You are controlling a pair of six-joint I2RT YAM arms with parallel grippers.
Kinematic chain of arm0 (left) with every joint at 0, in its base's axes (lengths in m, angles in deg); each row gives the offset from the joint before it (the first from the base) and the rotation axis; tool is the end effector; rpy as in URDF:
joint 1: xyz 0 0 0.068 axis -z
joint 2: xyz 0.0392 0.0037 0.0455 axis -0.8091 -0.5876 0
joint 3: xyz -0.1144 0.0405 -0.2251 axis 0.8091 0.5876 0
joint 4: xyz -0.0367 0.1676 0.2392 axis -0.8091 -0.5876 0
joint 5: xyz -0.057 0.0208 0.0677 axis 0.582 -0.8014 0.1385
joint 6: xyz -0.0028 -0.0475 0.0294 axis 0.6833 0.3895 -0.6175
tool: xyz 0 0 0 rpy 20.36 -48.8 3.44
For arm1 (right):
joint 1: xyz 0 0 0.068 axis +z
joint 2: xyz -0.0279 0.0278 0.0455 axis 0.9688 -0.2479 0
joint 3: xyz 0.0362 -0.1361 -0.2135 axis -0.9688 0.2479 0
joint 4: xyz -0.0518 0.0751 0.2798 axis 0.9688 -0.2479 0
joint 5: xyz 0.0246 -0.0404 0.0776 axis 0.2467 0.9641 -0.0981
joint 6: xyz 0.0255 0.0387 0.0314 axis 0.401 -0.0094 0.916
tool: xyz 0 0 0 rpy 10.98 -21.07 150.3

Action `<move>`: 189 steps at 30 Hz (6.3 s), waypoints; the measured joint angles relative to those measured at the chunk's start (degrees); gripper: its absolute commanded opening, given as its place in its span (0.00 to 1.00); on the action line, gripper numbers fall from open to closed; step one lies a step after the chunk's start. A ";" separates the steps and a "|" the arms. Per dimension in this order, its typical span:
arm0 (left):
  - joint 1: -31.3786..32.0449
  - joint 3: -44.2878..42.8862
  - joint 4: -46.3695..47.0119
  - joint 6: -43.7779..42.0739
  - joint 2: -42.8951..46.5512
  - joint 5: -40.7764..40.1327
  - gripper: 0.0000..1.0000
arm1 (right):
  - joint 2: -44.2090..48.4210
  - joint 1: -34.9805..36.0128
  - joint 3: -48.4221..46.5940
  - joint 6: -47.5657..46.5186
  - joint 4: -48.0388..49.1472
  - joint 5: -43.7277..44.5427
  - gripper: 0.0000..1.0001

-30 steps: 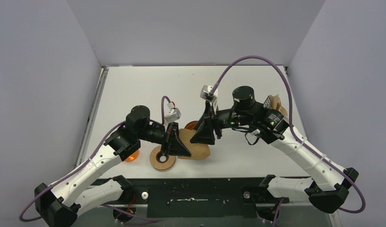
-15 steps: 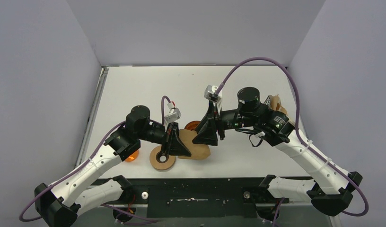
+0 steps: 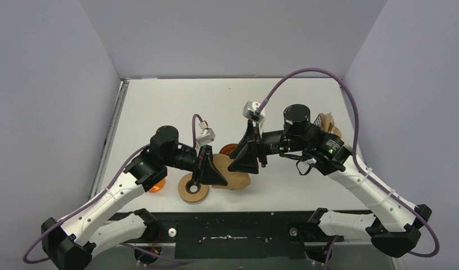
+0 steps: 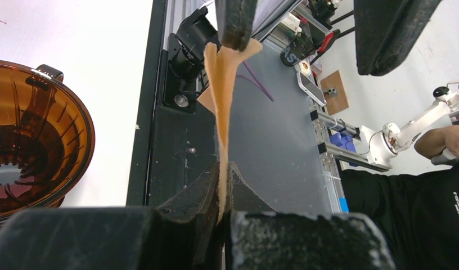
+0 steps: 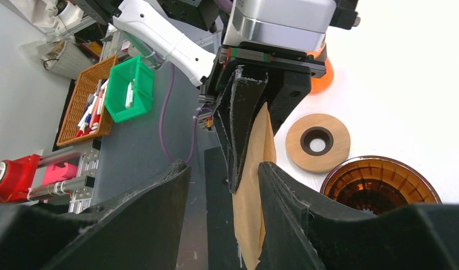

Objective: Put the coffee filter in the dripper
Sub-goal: Pick up the coffee filter from the coffee filter holder.

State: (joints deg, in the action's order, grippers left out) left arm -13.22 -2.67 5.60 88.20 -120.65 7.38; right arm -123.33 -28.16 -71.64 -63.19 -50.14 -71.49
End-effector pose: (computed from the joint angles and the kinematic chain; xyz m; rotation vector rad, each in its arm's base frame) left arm 0.1702 -0.1905 0.3174 1.0724 1.7594 -1.6902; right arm 0.1549 0.2119 0.4300 -1.1752 1.6972 1.4983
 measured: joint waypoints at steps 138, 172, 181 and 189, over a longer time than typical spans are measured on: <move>0.42 0.87 -0.13 -3.54 2.38 -5.03 0.51 | 2.93 2.89 5.22 -3.21 -0.22 6.05 0.00; -0.66 -8.81 -18.53 0.33 11.15 -44.81 0.78 | 4.11 22.53 11.23 -64.59 9.11 52.65 0.00; -3.10 -8.81 -15.13 8.41 10.95 -43.25 0.72 | 7.56 24.61 19.93 -80.24 17.90 61.99 0.00; -15.43 -4.13 2.82 23.19 6.29 -27.96 0.68 | 14.73 26.05 27.78 -89.72 23.61 64.59 0.00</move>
State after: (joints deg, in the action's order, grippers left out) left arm -28.65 -6.80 8.42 111.39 -114.35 -20.57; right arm -108.60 -2.11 -43.86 -152.91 -26.54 -6.91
